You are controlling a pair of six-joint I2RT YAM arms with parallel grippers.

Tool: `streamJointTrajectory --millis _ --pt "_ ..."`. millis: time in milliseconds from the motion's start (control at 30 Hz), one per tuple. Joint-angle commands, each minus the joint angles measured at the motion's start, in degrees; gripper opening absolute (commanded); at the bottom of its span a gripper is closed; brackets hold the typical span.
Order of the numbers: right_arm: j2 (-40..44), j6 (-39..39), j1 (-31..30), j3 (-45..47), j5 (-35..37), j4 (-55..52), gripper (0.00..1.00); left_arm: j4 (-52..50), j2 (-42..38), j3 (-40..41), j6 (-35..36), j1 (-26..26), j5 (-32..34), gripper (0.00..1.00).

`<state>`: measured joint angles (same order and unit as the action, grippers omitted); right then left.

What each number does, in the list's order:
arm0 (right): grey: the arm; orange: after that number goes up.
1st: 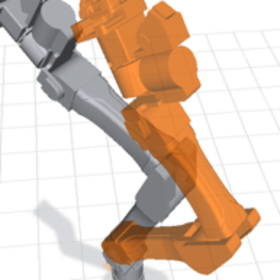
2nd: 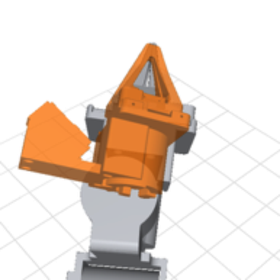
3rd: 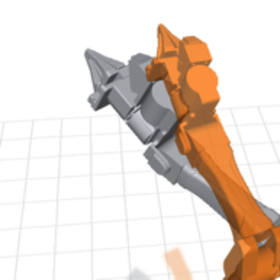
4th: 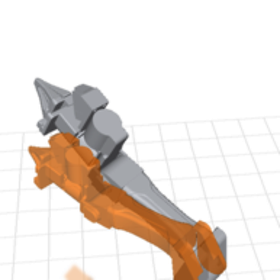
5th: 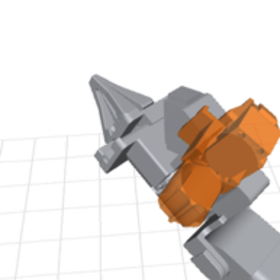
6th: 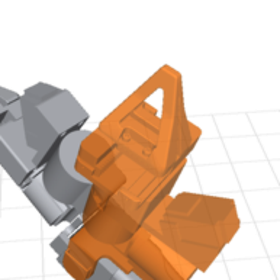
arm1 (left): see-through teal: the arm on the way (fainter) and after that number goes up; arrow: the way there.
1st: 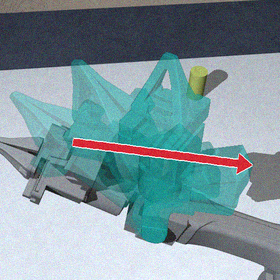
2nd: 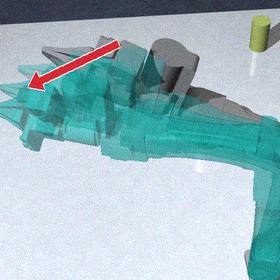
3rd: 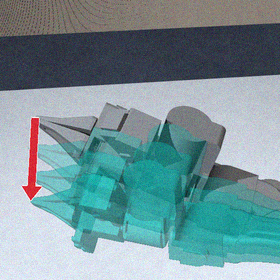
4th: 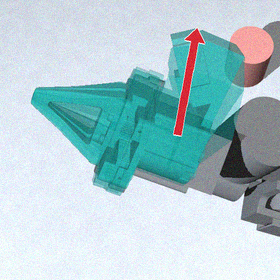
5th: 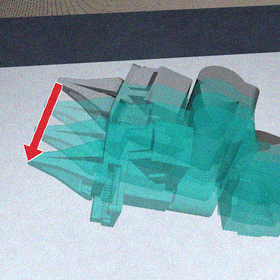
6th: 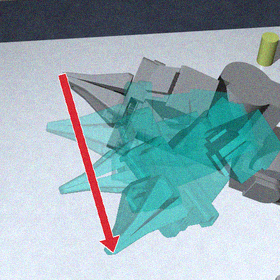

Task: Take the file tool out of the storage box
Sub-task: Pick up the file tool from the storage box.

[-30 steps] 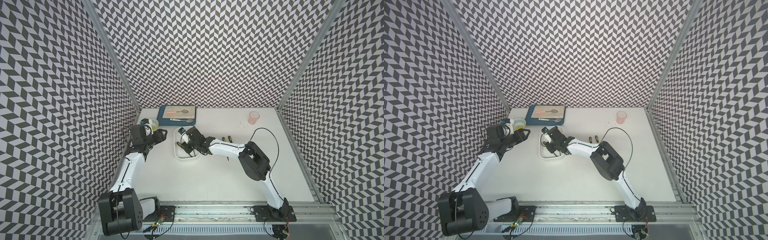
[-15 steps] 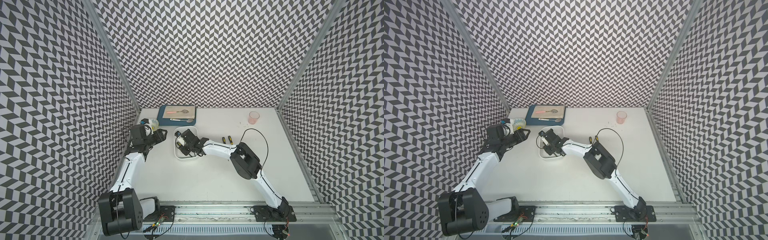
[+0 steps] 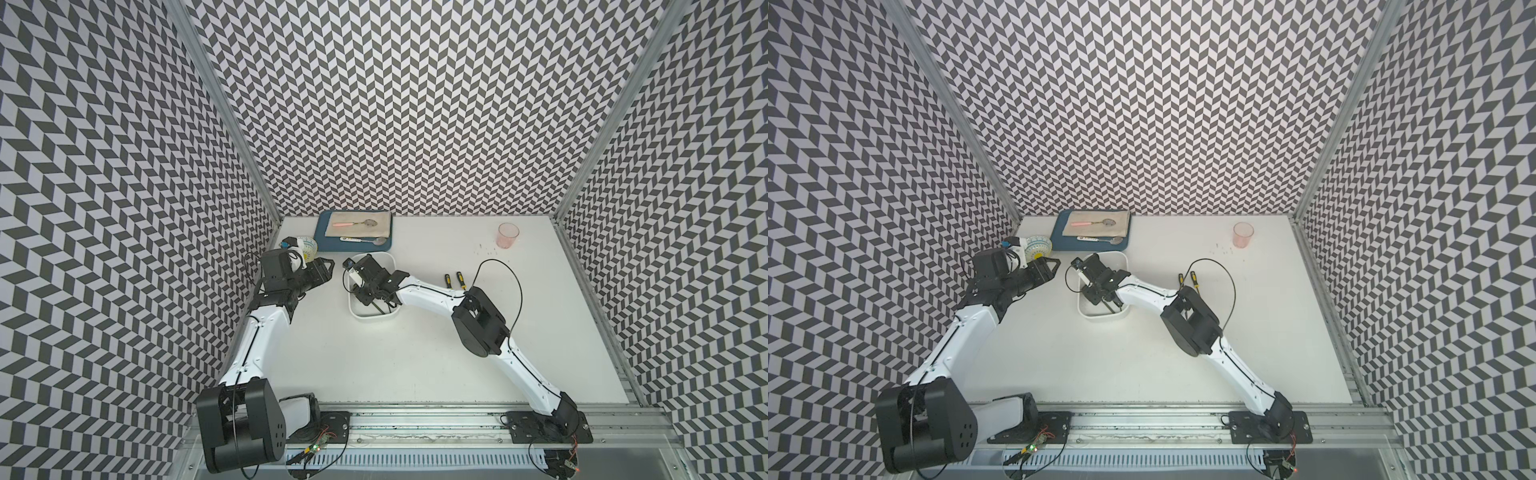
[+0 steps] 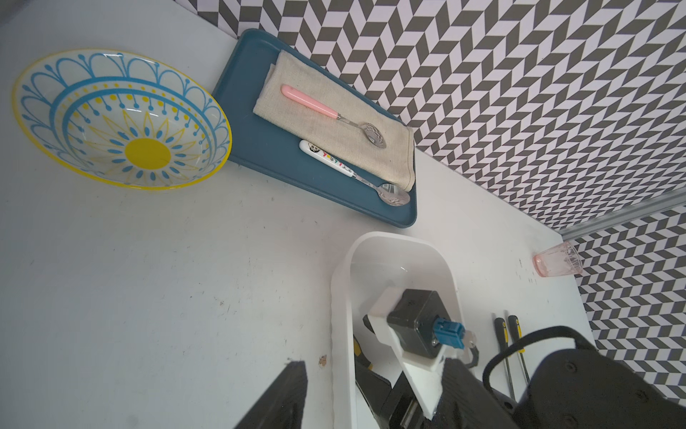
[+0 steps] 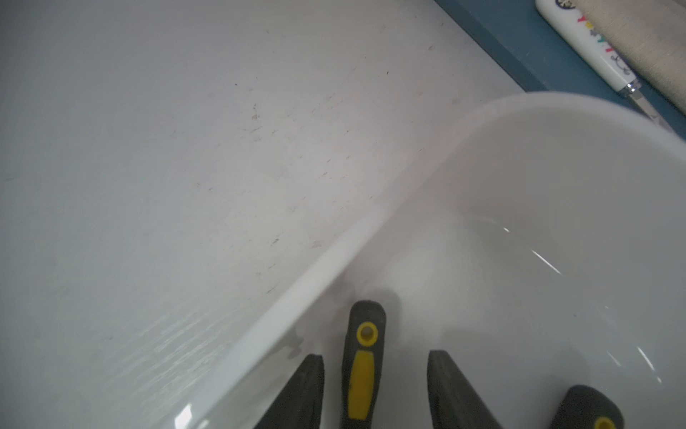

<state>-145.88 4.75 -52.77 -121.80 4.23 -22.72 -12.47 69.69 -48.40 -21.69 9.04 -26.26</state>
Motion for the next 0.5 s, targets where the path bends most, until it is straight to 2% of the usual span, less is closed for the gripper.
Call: streamJointTrajectory --millis 0,200,467 --pt "-1.66 -0.09 -0.49 -1.18 0.22 -0.57 0.49 0.47 -1.13 -0.12 0.54 0.19 -0.19 0.63" --pt "-2.24 -1.06 -0.08 -2.03 -1.31 -1.44 0.42 0.42 -1.05 -0.20 0.56 0.23 -0.37 0.63" --pt "-2.31 -4.23 1.75 -2.63 -5.25 -2.94 0.20 0.38 -1.13 -0.16 0.51 0.26 -0.37 0.63"
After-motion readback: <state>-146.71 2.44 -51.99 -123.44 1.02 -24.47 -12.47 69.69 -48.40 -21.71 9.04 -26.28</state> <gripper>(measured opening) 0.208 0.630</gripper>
